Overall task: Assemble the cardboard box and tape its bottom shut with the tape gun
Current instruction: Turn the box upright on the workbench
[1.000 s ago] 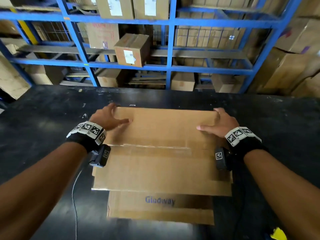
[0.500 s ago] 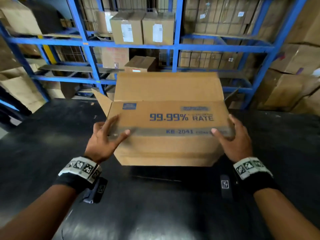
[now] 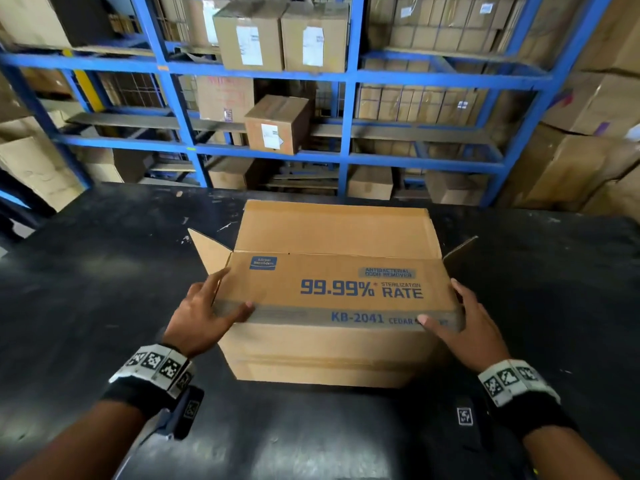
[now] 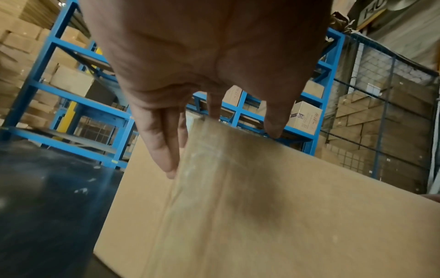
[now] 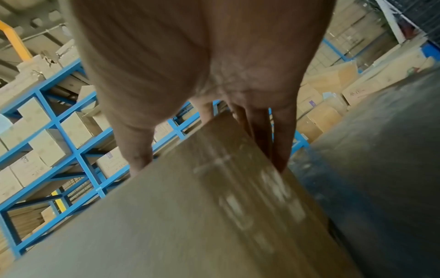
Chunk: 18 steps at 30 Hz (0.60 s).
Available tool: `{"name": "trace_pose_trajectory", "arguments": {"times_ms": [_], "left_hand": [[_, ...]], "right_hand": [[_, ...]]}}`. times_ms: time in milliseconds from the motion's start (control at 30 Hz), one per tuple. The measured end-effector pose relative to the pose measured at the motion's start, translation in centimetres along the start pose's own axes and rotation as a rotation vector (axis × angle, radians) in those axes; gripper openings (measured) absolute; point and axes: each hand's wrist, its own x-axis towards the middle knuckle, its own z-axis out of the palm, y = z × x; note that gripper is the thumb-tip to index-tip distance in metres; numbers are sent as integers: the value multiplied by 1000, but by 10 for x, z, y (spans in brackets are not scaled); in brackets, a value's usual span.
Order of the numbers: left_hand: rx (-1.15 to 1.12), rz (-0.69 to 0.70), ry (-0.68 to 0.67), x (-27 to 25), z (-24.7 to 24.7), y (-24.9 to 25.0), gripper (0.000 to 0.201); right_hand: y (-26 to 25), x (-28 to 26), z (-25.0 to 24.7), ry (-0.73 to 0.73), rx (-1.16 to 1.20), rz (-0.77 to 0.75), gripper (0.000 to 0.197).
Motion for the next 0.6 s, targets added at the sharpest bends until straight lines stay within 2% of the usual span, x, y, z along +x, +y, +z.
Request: {"name": "trace_pose_trajectory", "arguments": {"times_ms": [133, 200, 333, 433, 500, 600], "left_hand": [[102, -28, -145, 53, -22, 11, 90], [137, -56, -227, 78, -29, 19, 95], [156, -114, -347, 112, -30, 32, 127], [122, -98, -373, 128, -24, 31, 151], [109, -94, -337, 131, -22, 30, 143], [126, -87, -265, 122, -25, 37, 103]], "right_hand": [[-26, 37, -28, -210, -154, -30, 111], [-44, 53, -39, -275, -211, -28, 106], [-64, 86, -44, -351, -377, -25, 120], [-72, 99, -39, -390, -381, 2, 145], [-74, 103, -37, -355, -348, 14, 147], [-70, 104, -36, -288, -326, 37, 151]]}}
